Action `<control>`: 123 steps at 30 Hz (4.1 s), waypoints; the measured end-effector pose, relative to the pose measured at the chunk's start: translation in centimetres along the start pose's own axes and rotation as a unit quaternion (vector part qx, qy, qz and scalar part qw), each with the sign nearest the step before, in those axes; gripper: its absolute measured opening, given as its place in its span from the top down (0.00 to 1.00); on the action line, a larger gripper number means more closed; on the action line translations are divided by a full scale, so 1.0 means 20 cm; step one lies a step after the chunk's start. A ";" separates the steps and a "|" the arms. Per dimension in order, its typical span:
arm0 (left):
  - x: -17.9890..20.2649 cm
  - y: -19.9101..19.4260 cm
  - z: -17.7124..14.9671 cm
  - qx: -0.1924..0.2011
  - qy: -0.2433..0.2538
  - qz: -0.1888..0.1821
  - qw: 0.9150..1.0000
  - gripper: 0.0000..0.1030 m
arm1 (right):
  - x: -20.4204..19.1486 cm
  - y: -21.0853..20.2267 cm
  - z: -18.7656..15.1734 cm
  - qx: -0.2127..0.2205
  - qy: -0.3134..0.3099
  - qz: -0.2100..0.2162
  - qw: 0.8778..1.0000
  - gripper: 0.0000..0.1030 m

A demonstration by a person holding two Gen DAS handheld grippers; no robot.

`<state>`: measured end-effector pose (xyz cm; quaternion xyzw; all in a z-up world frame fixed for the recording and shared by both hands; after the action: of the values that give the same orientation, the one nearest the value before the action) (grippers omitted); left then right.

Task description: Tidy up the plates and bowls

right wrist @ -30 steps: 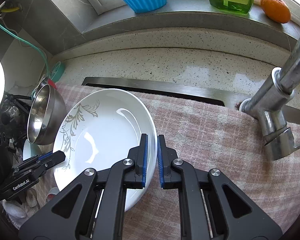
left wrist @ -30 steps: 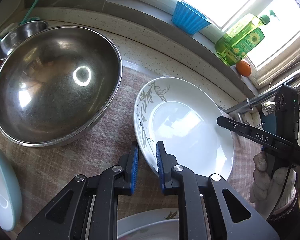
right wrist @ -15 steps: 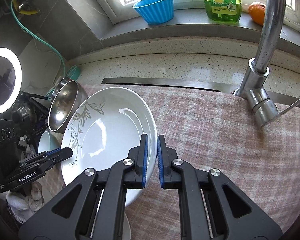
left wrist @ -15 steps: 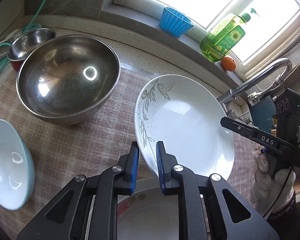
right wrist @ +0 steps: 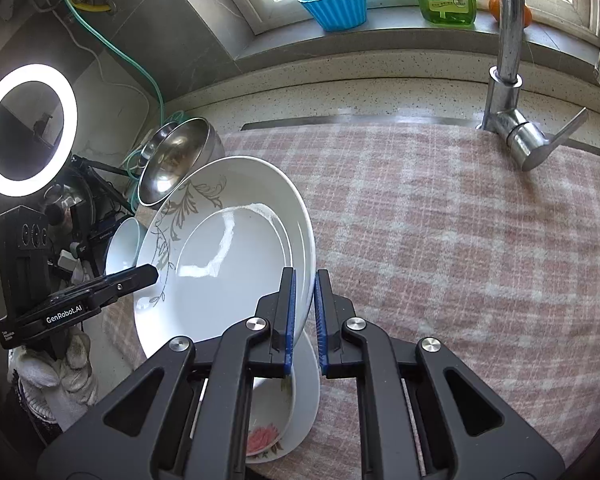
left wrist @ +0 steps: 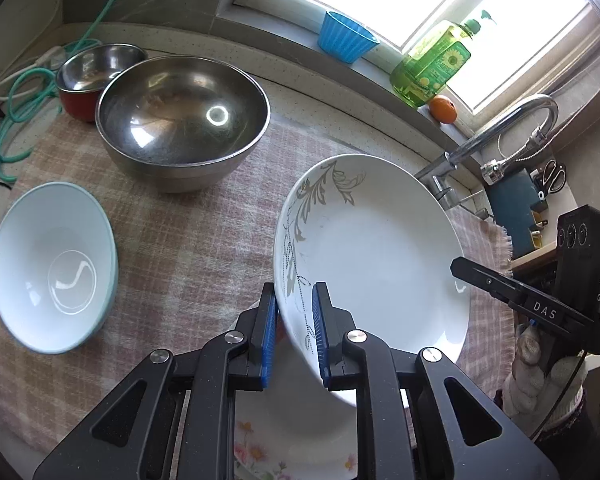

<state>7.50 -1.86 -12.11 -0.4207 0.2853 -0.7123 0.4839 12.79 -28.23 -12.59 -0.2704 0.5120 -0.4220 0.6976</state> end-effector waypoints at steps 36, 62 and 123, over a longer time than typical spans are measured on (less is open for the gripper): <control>-0.02 -0.05 -0.31 -0.056 0.029 0.002 0.998 0.85 | 0.00 0.06 -0.53 -0.068 0.014 -0.032 0.997 0.91; 0.00 -0.01 -0.31 -0.068 0.040 0.004 0.997 0.85 | -0.01 0.08 -0.52 -0.075 0.003 -0.050 0.996 0.90; -0.33 -0.29 -0.15 0.009 0.005 0.054 0.999 0.79 | -0.17 -0.04 -0.24 0.014 0.045 -0.006 0.999 0.56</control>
<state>3.46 6.37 -10.84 -0.3973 0.3036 -0.6896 0.5238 7.70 -25.39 -11.91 -0.2441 0.5357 -0.4449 0.6749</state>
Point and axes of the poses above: each gripper's, at about its wrist camera, not at the fingertips, and y roughly the way its jaws point, x to its right, z to its top, the point moved 1 cm from there along y, roughly the way its jaws point, and after that the axes turned 14 degrees about y, right-handed, at the moved point
